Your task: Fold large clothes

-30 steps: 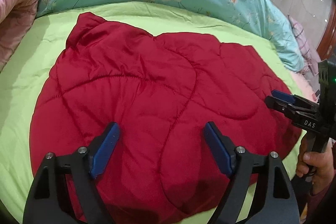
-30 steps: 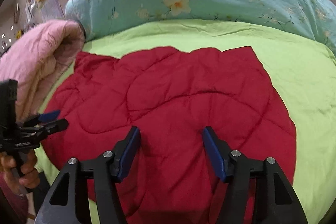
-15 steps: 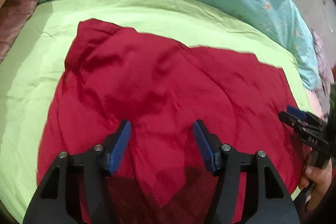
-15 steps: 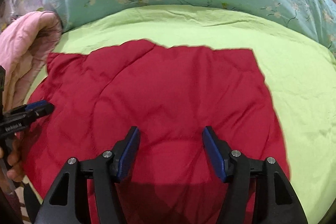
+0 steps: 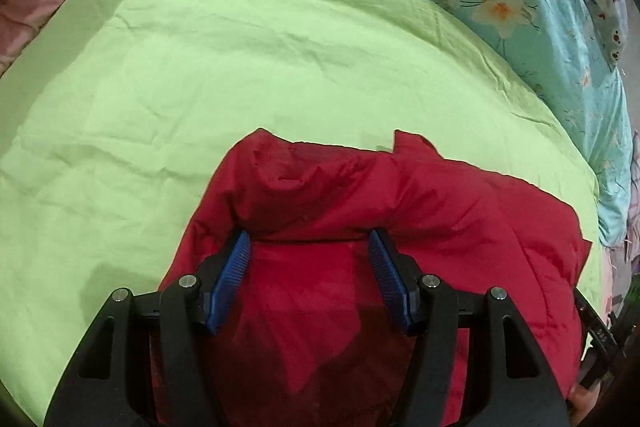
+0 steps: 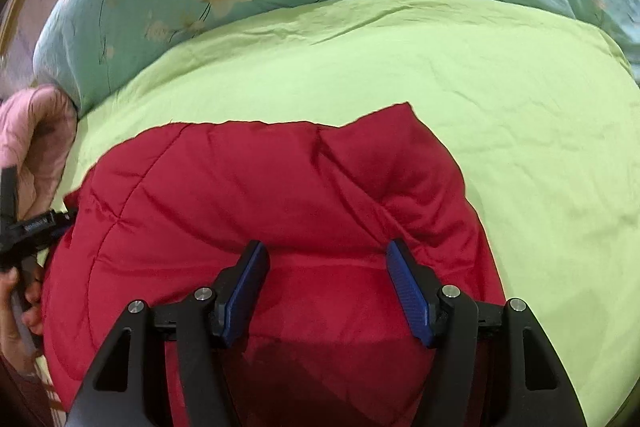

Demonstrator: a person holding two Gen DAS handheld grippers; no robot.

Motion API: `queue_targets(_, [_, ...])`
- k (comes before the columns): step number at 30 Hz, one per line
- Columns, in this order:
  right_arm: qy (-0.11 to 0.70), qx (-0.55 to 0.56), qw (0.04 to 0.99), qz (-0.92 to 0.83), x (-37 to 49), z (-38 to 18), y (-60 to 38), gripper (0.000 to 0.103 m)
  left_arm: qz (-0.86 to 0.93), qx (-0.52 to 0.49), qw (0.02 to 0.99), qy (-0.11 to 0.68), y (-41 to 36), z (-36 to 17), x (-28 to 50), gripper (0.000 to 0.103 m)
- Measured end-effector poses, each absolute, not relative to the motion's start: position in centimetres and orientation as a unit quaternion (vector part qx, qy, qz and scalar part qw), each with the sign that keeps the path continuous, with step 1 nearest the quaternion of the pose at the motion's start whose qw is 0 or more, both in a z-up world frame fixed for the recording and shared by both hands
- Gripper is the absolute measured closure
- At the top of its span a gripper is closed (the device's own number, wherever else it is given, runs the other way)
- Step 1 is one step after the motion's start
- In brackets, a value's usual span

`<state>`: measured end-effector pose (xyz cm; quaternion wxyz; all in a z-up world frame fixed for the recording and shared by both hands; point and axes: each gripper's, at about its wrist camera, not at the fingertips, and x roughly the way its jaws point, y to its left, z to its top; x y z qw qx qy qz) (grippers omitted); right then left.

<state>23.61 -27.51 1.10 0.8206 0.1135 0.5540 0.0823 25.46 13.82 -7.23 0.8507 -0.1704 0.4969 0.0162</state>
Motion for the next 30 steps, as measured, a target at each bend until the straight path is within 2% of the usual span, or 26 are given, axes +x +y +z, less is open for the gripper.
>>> queue_targets(8, [0.551, 0.158, 0.816, 0.072, 23.5, 0.5, -29.5, 0.04, 0.023, -0.198, 0.846, 0.494, 15.1, -7.6, 25.6, 0.041])
queue_targets(16, [0.551, 0.157, 0.818, 0.053, 23.4, 0.8, -29.8, 0.04, 0.046, -0.166, 0.856, 0.487, 14.4, -5.9, 24.8, 0.041])
queue_targets(24, [0.499, 0.118, 0.855, 0.08, 18.6, 8.5, -28.3, 0.037, -0.033, -0.105, 0.887, 0.449, 9.8, 0.0, 15.9, 0.041])
queue_targets(30, [0.498, 0.077, 0.852, 0.138, 12.6, 10.9, -25.2, 0.038, -0.083, -0.081, 0.891, 0.439, 6.6, 0.2, 8.7, 0.041])
